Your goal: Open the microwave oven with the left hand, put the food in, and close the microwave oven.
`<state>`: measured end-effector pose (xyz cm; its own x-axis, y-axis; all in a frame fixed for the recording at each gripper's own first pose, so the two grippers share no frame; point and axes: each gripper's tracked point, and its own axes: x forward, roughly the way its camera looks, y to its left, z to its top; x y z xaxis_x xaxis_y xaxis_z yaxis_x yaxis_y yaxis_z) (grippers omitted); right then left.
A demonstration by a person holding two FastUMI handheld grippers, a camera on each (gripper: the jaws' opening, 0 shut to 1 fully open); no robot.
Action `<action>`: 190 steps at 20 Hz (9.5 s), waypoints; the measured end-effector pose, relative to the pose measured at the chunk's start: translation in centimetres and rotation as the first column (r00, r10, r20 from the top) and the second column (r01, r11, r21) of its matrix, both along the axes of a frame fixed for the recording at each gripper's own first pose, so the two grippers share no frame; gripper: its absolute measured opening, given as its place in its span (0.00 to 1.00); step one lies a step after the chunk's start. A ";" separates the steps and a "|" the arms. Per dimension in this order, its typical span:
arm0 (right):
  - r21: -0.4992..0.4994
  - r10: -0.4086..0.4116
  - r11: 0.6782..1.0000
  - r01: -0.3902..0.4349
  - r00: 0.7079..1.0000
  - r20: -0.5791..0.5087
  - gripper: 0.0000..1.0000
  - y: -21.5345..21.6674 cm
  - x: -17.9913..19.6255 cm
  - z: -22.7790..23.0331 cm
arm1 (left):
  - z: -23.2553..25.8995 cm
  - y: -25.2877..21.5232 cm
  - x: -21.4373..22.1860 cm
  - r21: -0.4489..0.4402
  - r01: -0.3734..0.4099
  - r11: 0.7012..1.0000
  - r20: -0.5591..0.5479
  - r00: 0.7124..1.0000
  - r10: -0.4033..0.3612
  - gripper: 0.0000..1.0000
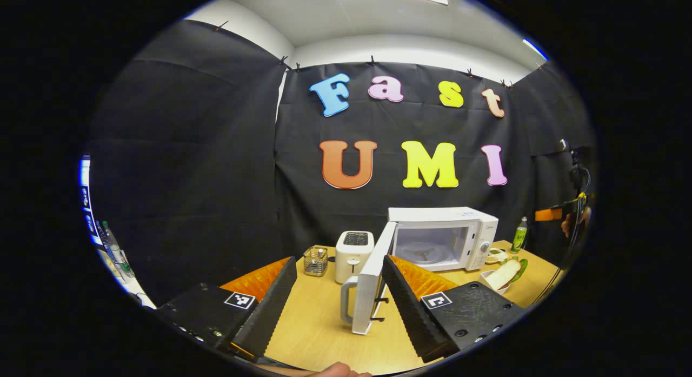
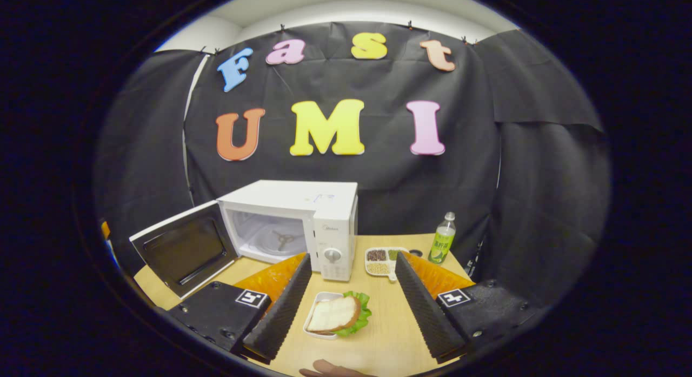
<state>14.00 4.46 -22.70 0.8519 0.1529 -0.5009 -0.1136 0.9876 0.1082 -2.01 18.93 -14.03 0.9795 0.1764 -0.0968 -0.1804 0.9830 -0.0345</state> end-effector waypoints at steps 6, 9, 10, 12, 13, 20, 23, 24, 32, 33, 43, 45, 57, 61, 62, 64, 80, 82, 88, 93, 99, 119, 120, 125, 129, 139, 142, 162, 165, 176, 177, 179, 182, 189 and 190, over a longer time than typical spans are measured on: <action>0.114 0.126 0.989 -0.092 0.930 -0.345 0.99 -2.4 1.3 -10.0 | 2.1 -6.4 1.9 0.012 0.029 1.000 0.003 1.000 -0.029 0.95; 0.266 0.223 0.958 -0.105 0.858 -0.463 0.89 -2.3 1.2 -13.2 | 2.0 -9.3 3.0 0.036 0.043 0.998 -0.007 0.999 -0.042 0.84; 0.334 0.261 0.937 -0.099 0.834 -0.487 0.98 -1.8 1.4 -14.0 | 1.9 -10.2 3.2 0.030 0.045 0.999 -0.009 0.999 -0.044 0.95; 0.476 0.345 0.876 -0.074 0.786 -0.513 0.87 -0.8 1.2 -14.8 | 2.1 -12.4 3.5 0.012 0.074 0.997 -0.010 0.997 -0.074 0.84; 0.531 0.381 0.845 -0.054 0.759 -0.529 0.85 -0.3 1.1 -15.2 | 2.0 -13.2 3.6 0.012 0.086 0.996 -0.015 0.996 -0.085 0.84; 0.662 0.461 0.743 0.098 0.642 -0.613 0.34 2.4 -0.6 -17.9 | 1.9 -16.5 1.6 0.049 0.143 0.989 -0.055 0.989 -0.140 0.95; 0.596 0.399 0.801 0.058 0.690 -0.604 0.26 2.2 -1.1 -16.3 | 2.4 -16.2 -0.3 0.057 0.152 0.987 -0.043 0.988 -0.149 0.95; 0.569 0.380 0.822 0.038 0.707 -0.597 0.25 2.2 -1.5 -15.5 | 2.5 -15.9 -0.8 0.056 0.149 0.987 -0.035 0.988 -0.148 0.95; 0.243 0.191 0.965 -0.097 0.897 -0.399 0.34 2.0 -2.8 -8.1 | 2.5 -12.3 -4.3 0.027 0.126 0.992 -0.007 0.992 -0.126 0.95; 0.219 0.181 0.970 -0.105 0.913 -0.365 0.34 2.4 -2.8 -7.2 | 2.2 -11.7 -4.5 0.027 0.121 0.992 -0.009 0.993 -0.120 0.95; -0.121 0.216 0.967 -0.222 0.975 -0.059 0.34 8.7 -2.9 -2.0 | 0.0 -8.0 -5.9 -0.026 0.100 0.995 -0.027 0.995 -0.101 0.94; -0.122 0.268 0.956 -0.267 0.963 -0.013 0.34 11.7 -2.7 -1.8 | -0.4 -6.4 -5.8 -0.010 0.068 0.998 -0.027 0.997 -0.068 0.95; 0.103 0.208 0.971 -0.215 0.975 0.078 0.36 23.7 6.3 -6.5 | 0.2 -3.5 -3.1 0.084 0.009 0.996 0.017 1.000 -0.010 0.95; 0.295 0.136 0.946 -0.135 0.990 0.017 0.36 27.2 10.1 -9.2 | 0.2 -2.8 -2.1 0.067 -0.037 0.997 0.015 0.999 0.036 0.95; 0.358 0.115 0.928 -0.104 0.993 -0.008 0.31 28.0 11.0 -9.8 | 0.6 -3.1 -2.0 0.055 -0.037 0.998 0.026 0.999 0.036 0.95; 0.497 0.057 0.867 -0.014 0.996 -0.072 0.31 29.6 13.1 -11.0 | 1.2 -3.6 -1.7 0.058 -0.024 0.998 0.052 0.998 0.021 0.95; 0.621 -0.396 0.690 0.372 0.912 -0.106 0.40 27.9 24.5 -20.2 | -1.4 -2.5 1.2 0.058 -0.034 0.998 -0.039 0.999 0.036 0.95; 0.550 -0.414 0.743 0.382 0.908 -0.072 0.45 27.1 24.6 -21.2 | -0.8 -2.4 1.0 0.081 -0.041 0.996 -0.028 0.999 0.043 0.95; 0.302 -0.421 0.878 0.371 0.899 0.119 0.69 24.9 23.8 -22.0 | -1.4 -2.5 0.3 0.082 -0.036 0.996 -0.039 0.998 0.039 0.95; 0.260 -0.326 0.924 0.280 0.933 0.152 0.91 26.5 21.1 -21.0 | -2.7 -1.8 -1.2 0.111 -0.035 0.993 -0.063 0.997 0.042 0.96; 0.231 -0.256 0.949 0.215 0.952 0.169 0.91 26.5 15.5 -19.5 | -4.1 0.4 -2.2 0.062 -0.073 0.995 -0.087 0.993 0.078 0.96; 0.137 -0.052 0.991 0.009 0.949 0.311 0.91 16.5 -4.2 2.2 | -6.7 7.4 0.5 0.023 -0.090 0.996 -0.045 0.995 0.091 0.01; 0.133 -0.051 0.991 0.008 0.946 0.321 0.90 15.6 -5.1 3.3 | -7.1 7.2 1.0 0.028 -0.073 0.997 -0.042 0.996 0.075 0.01; 0.159 -0.059 0.987 -0.002 0.925 0.375 1.00 11.7 -8.8 8.1 | -9.3 6.6 3.0 0.041 -0.017 0.999 -0.046 0.999 0.018 0.01; 0.149 -0.017 0.988 -0.049 0.911 0.411 1.00 9.9 -12.1 10.6 | -11.6 5.9 5.5 0.016 0.030 0.999 -0.056 0.998 -0.029 0.01; 0.158 -0.041 0.987 -0.042 0.872 0.488 1.00 6.3 -16.0 13.2 | -15.7 2.5 9.3 -0.037 0.139 0.990 -0.077 0.987 -0.141 0.00; 0.183 -0.047 0.982 -0.047 0.879 0.475 1.00 5.8 -16.0 12.9 | -15.0 -1.4 9.4 -0.042 0.239 0.970 -0.052 0.969 -0.241 0.00; 0.190 -0.079 0.982 -0.015 0.878 0.473 1.00 1.2 -13.6 9.9 | -16.6 -21.1 19.6 -0.056 0.577 0.815 -0.063 0.813 -0.579 0.00; 0.191 -0.081 0.982 -0.007 0.889 0.451 1.00 0.5 -12.7 8.4 | -16.9 -23.4 21.1 -0.065 0.587 0.807 -0.060 0.805 -0.591 0.00; 0.071 -0.104 0.994 0.081 0.904 0.416 1.00 -3.0 -9.8 6.0 | -17.3 -29.0 27.9 -0.067 0.555 0.829 -0.055 0.828 -0.558 0.00; 0.070 -0.114 0.993 0.093 0.901 0.418 0.91 -3.4 -9.7 6.0 | -17.5 -29.6 28.5 -0.082 0.556 0.827 -0.059 0.826 -0.561 0.00; 0.070 -0.125 0.992 0.106 0.899 0.420 0.91 -4.2 -9.6 5.5 | -17.6 -30.9 29.8 -0.084 0.561 0.824 -0.064 0.822 -0.566 0.00; 0.055 -0.144 0.990 0.133 0.899 0.414 0.91 -5.7 -9.5 4.6 | -17.7 -32.1 32.0 -0.071 0.545 0.836 -0.070 0.833 -0.549 0.00; 0.061 -0.137 0.991 0.123 0.909 0.394 1.00 -6.7 -10.0 4.4 | -17.8 -32.8 37.0 -0.104 0.480 0.871 -0.065 0.871 -0.487 0.00; 0.061 -0.140 0.990 0.126 0.909 0.393 1.00 -6.9 -10.3 4.6 | -18.5 -32.5 37.1 -0.111 0.474 0.874 -0.095 0.870 -0.484 0.00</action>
